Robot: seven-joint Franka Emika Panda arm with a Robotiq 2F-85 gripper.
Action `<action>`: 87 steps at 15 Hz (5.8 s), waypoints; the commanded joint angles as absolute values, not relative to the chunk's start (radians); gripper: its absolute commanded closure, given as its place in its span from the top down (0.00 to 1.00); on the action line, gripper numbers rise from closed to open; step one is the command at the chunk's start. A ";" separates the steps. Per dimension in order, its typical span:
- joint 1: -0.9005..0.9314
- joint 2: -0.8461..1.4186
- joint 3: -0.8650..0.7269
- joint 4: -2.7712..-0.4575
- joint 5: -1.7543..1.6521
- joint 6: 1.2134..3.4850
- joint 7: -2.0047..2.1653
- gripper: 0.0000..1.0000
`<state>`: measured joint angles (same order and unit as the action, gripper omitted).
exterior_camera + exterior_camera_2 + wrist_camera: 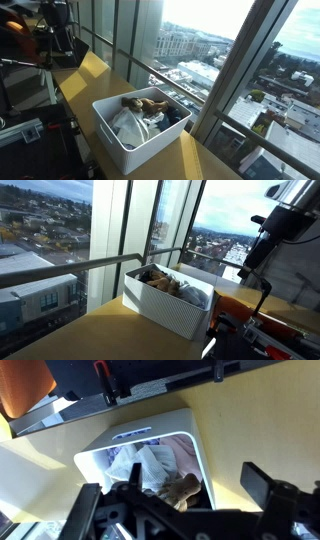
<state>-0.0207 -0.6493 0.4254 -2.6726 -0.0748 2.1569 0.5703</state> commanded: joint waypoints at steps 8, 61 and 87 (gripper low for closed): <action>0.005 -0.643 0.400 -2.668 -0.095 2.153 0.586 1.00; 0.068 0.808 -0.097 -1.727 -0.212 2.389 0.618 1.00; 0.182 0.169 -0.047 -1.992 -0.116 2.385 0.514 0.00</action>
<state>0.1548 0.3089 -0.0677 -1.9382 -0.0842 2.3964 0.4815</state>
